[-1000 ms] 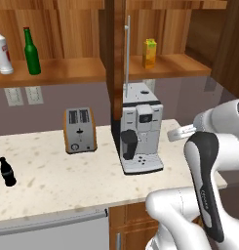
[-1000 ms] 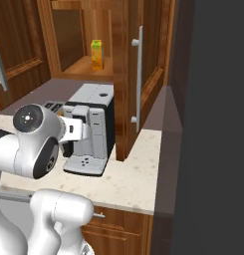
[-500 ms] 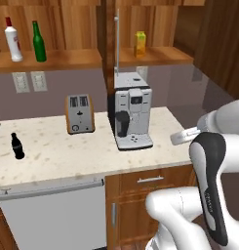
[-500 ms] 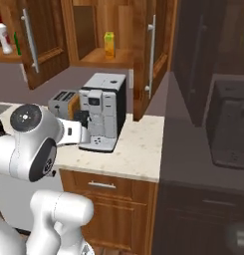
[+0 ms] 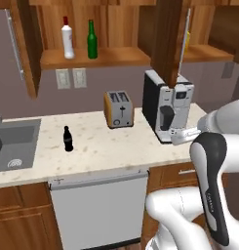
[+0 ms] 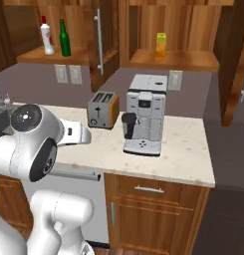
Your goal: Sort all alcoholic drinks to one cabinet, and non-alcoholic drinks to the other.
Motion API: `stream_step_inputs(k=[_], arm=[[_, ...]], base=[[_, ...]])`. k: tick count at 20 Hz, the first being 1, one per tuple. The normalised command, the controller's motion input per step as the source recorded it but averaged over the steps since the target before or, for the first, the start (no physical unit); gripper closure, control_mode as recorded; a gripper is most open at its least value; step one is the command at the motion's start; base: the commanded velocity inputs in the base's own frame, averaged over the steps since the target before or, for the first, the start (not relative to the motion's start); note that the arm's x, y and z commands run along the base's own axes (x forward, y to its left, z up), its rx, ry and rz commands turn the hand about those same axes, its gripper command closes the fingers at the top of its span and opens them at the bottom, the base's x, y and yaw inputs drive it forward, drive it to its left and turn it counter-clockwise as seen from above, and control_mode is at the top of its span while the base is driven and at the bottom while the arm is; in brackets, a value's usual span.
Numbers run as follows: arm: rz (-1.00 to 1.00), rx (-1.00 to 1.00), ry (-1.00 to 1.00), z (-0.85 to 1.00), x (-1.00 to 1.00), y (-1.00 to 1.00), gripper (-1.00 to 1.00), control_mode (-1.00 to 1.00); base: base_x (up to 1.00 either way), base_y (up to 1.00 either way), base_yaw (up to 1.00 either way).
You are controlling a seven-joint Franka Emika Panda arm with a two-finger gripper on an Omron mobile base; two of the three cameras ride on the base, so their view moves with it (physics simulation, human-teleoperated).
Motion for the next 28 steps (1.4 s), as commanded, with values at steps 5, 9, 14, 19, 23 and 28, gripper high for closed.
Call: stream_step_inputs(k=[5, 9, 14, 19, 23, 28], arm=[[0.00, 0.00, 0.00, 0.00, 0.00, 0.00, -1.00, 1.00], [0.00, 0.00, 0.00, 0.00, 0.00, 0.00, -1.00, 1.00], [0.00, 0.00, 0.00, 0.00, 0.00, 0.00, -1.00, 1.00], [0.00, 0.00, 0.00, 0.00, 0.00, 0.00, -1.00, 1.00], [0.00, 0.00, 0.00, 0.00, 0.00, 0.00, -1.00, 1.00], [0.00, 0.00, 0.00, 0.00, 0.00, 0.00, -1.00, 1.00]], base=[[-0.03, 0.65, 0.00], [0.02, 0.24, 0.00], [0.29, 0.14, 0.00], [0.38, 0.32, 0.00], [0.33, 0.35, 0.00], [0.35, 0.25, 0.00]])
